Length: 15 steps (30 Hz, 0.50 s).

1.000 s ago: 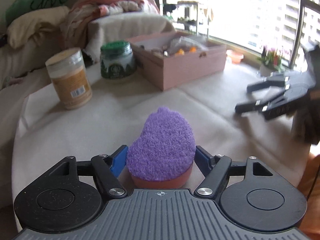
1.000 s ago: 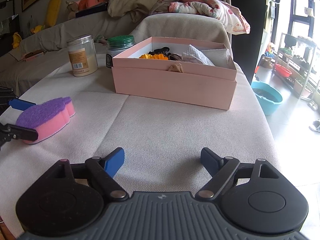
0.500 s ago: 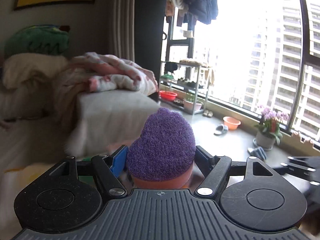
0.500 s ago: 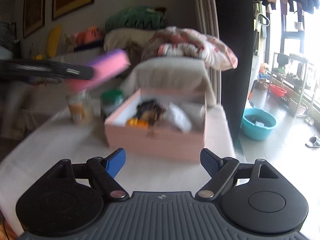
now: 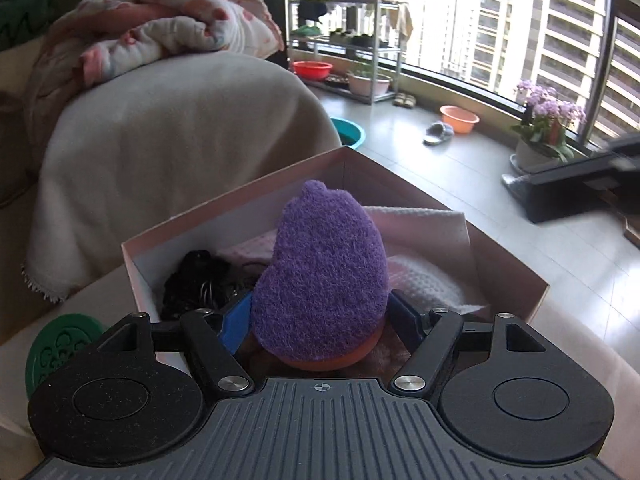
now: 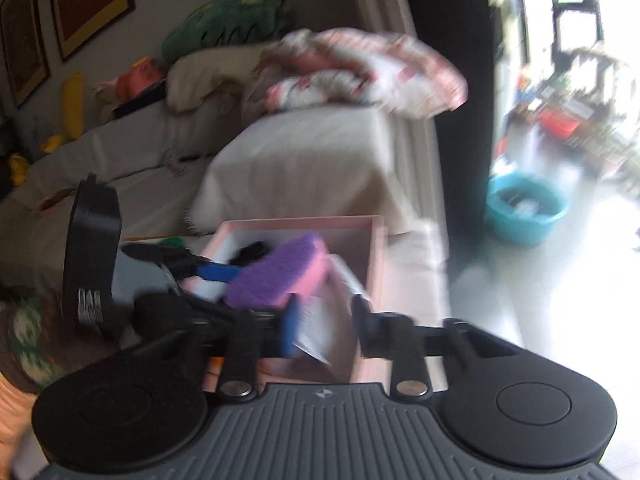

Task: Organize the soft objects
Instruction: 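Lift the sponge and lower it into the pink box with the left gripper, then open the left gripper to release the sponge and withdraw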

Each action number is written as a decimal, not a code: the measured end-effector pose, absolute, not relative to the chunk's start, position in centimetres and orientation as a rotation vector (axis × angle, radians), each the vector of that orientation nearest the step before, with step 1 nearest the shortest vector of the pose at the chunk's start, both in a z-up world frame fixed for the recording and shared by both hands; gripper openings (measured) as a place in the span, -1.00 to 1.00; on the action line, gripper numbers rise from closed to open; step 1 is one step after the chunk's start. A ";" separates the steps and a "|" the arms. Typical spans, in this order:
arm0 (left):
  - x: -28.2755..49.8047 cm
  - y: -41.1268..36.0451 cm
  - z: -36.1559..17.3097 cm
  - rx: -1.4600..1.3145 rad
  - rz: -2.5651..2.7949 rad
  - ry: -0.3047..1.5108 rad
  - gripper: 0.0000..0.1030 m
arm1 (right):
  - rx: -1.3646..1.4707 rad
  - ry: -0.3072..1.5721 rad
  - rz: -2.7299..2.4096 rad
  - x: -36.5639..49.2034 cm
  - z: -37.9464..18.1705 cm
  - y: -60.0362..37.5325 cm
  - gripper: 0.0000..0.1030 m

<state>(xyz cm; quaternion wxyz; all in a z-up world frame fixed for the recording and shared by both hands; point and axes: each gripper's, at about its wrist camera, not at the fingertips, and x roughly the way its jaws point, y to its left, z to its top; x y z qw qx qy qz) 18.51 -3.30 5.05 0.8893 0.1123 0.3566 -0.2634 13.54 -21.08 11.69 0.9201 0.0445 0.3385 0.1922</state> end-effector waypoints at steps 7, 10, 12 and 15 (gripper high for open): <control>17.3 -0.4 6.4 0.187 -0.556 0.709 0.44 | 0.203 0.894 0.482 21.7 8.4 -16.1 -0.73; 15.6 1.8 7.7 0.166 -0.529 0.659 0.43 | 0.198 0.917 0.456 22.5 6.5 -15.5 -0.73; 14.6 3.4 8.8 0.126 -0.504 0.616 0.42 | 0.201 0.912 0.448 22.6 6.0 -15.3 -0.73; 13.6 4.9 9.6 0.024 -0.501 0.606 0.39 | 0.201 0.899 0.448 22.5 6.1 -14.8 -0.73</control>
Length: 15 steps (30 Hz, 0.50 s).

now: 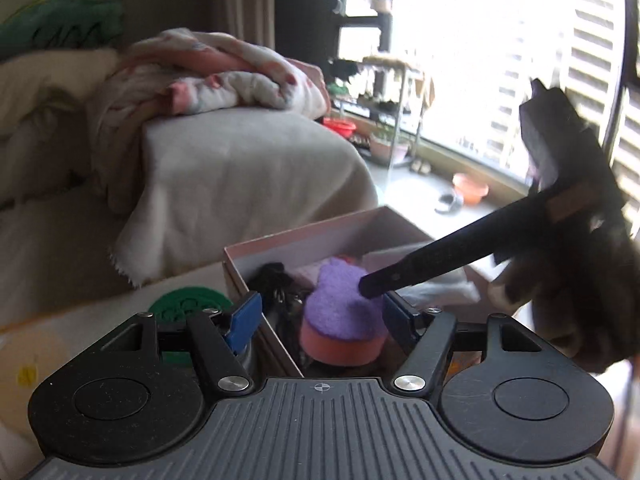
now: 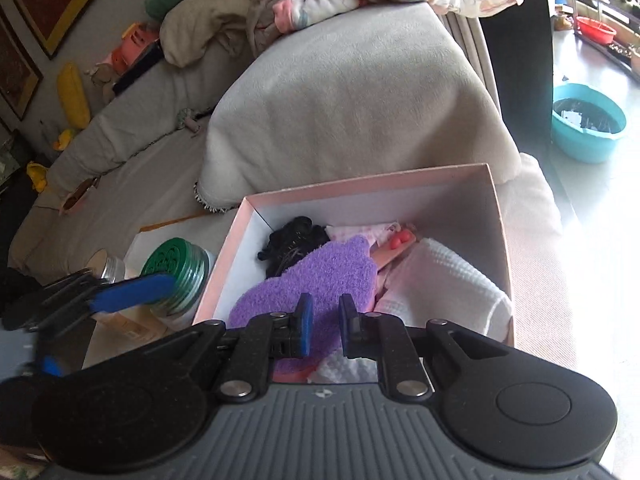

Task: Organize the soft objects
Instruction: 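Open the left gripper to release the sponge and withdraw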

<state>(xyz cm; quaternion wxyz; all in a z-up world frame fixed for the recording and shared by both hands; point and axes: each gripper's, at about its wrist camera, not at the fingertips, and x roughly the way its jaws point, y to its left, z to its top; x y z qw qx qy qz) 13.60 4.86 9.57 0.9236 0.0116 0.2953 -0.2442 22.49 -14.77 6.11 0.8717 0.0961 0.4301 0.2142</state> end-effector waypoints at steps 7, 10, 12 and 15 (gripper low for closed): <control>12.5 2.7 8.3 0.021 -0.592 0.711 0.18 | 0.091 0.791 0.431 17.8 10.4 -16.1 -0.41; 10.9 3.2 8.4 -0.007 -0.559 0.677 0.11 | 0.017 0.834 0.364 16.3 10.0 -16.3 -0.20; 9.3 3.9 8.7 -0.028 -0.520 0.622 0.11 | -0.007 0.885 0.339 16.3 8.7 -16.0 -0.21; 6.7 5.4 9.1 -0.078 -0.452 0.571 0.11 | 0.045 0.949 0.322 17.9 6.4 -15.5 -0.39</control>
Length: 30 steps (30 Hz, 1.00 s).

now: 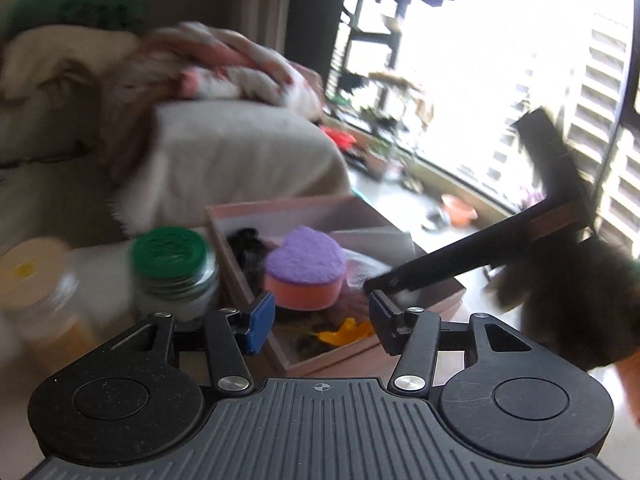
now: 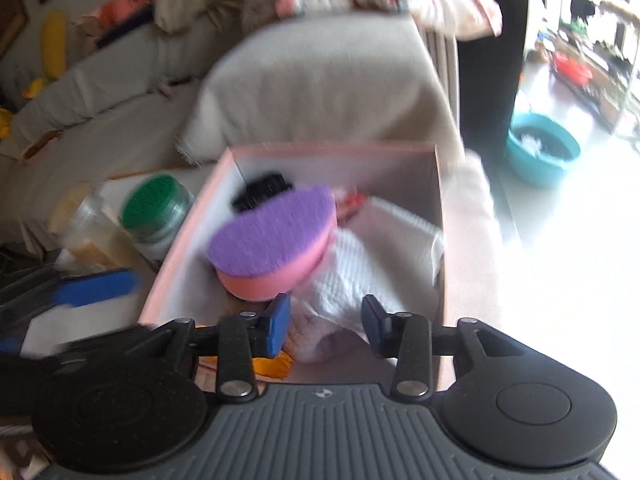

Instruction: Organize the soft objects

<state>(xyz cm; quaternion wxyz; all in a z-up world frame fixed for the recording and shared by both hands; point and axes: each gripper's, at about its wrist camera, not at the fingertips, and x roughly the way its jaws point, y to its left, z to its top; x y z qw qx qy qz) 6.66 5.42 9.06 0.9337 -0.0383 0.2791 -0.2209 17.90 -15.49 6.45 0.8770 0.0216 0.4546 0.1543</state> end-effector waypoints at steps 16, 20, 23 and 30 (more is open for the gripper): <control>-2.4 7.6 2.1 -0.108 -0.214 0.743 0.11 | 0.004 0.621 0.296 1.8 6.7 -17.1 0.34; -2.7 6.0 1.7 -0.096 -0.172 0.730 0.38 | -0.038 0.690 0.269 0.0 3.4 -16.3 0.34; -2.4 4.3 1.4 -0.057 -0.144 0.723 0.61 | -0.040 0.736 0.246 0.3 1.4 -15.5 0.34; -2.0 2.0 0.4 0.015 -0.037 0.666 0.65 | -0.076 0.696 0.118 0.1 -0.3 -15.5 0.80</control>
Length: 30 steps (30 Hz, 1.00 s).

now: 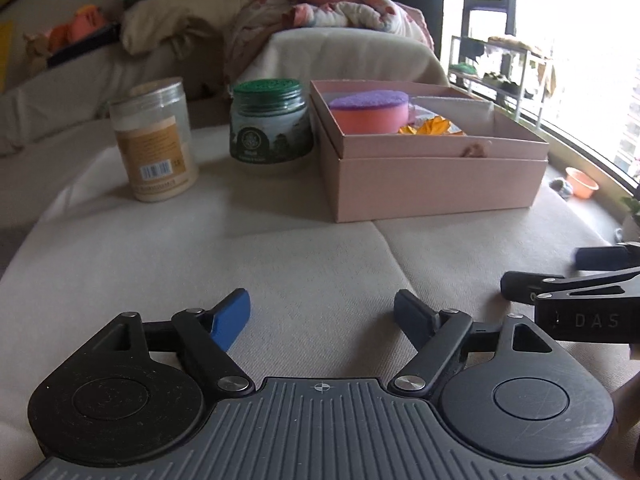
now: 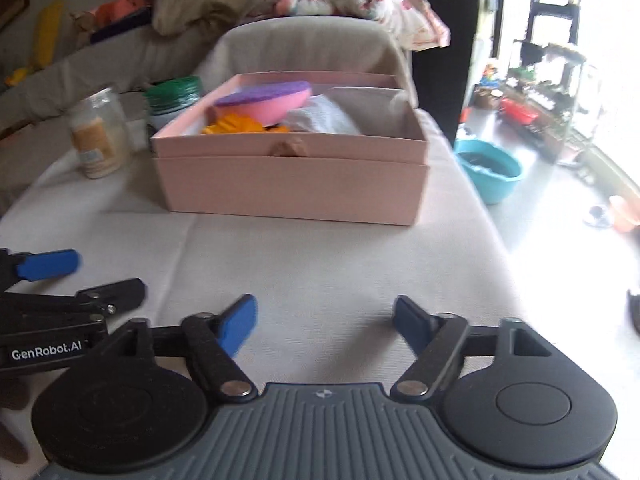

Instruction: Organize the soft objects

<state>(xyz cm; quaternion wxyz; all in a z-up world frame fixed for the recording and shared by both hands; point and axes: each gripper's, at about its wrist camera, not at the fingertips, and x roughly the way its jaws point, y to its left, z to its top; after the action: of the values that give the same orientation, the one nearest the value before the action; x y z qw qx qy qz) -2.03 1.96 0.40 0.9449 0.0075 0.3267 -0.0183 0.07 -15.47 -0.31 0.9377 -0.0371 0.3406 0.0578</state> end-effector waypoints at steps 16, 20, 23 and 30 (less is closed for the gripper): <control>-1.5 2.0 0.5 0.000 -0.002 0.657 0.66 | -0.052 0.644 0.062 0.6 -1.3 -16.1 1.00; -1.5 1.9 0.5 0.000 -0.002 0.657 0.66 | -0.052 0.644 0.062 0.5 -1.3 -16.1 1.00; -1.5 1.9 0.5 0.000 -0.002 0.657 0.66 | -0.052 0.644 0.062 0.5 -1.3 -16.2 1.00; -1.5 2.0 0.5 0.000 -0.002 0.657 0.66 | -0.052 0.643 0.062 0.5 -1.3 -16.1 1.00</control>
<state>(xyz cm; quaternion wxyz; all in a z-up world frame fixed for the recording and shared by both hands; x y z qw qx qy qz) -1.53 1.96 0.49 0.9465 -0.0001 0.3227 -0.0008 0.55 -16.14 -1.28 0.9479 -0.0255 0.3161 0.0304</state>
